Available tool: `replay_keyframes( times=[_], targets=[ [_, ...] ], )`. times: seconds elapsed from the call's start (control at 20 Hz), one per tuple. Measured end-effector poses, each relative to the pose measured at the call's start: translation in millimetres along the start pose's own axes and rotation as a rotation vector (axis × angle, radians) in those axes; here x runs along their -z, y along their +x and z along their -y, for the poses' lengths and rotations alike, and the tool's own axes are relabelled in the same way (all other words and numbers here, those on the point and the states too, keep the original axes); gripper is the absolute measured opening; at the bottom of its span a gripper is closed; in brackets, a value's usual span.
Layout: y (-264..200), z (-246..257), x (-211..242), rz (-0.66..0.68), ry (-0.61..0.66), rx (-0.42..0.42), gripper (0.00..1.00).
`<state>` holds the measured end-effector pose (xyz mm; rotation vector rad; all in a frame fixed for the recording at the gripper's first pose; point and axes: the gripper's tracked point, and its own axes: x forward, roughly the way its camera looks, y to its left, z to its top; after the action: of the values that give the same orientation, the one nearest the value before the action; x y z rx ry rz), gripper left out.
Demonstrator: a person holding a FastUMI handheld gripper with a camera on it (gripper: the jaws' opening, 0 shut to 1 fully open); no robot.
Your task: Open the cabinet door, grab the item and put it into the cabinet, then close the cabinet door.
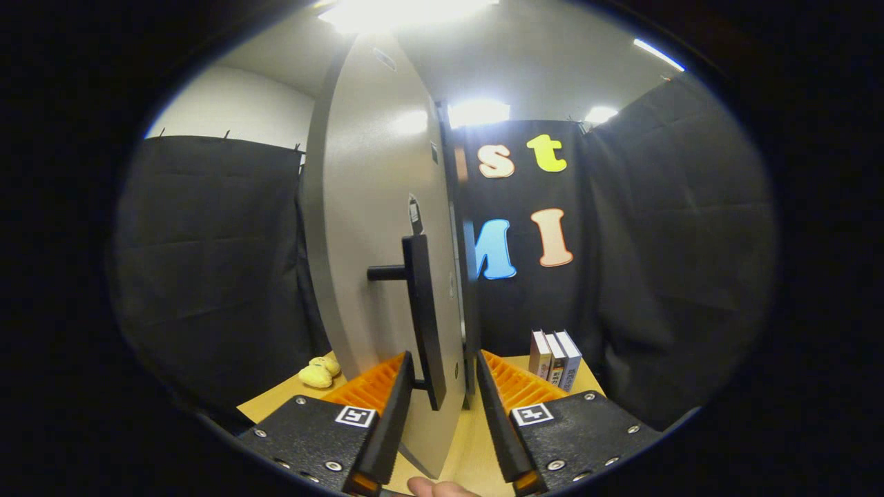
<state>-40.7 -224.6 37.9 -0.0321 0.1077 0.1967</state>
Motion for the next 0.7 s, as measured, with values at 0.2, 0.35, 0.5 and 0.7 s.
replay_keyframes(
  times=[0.2, 0.35, 0.5, 0.7],
  targets=[
    [-4.2, 23.6, 2.4, -0.001, 0.149, 0.084, 0.73],
    [-10.2, 33.2, 8.0, 0.019, 0.189, 0.136, 0.84],
    [-28.9, 30.6, 4.5, 0.117, 0.097, 0.222, 0.94],
    [-51.4, 10.4, 18.0, 0.222, 0.011, 0.325, 0.94]
  ],
)
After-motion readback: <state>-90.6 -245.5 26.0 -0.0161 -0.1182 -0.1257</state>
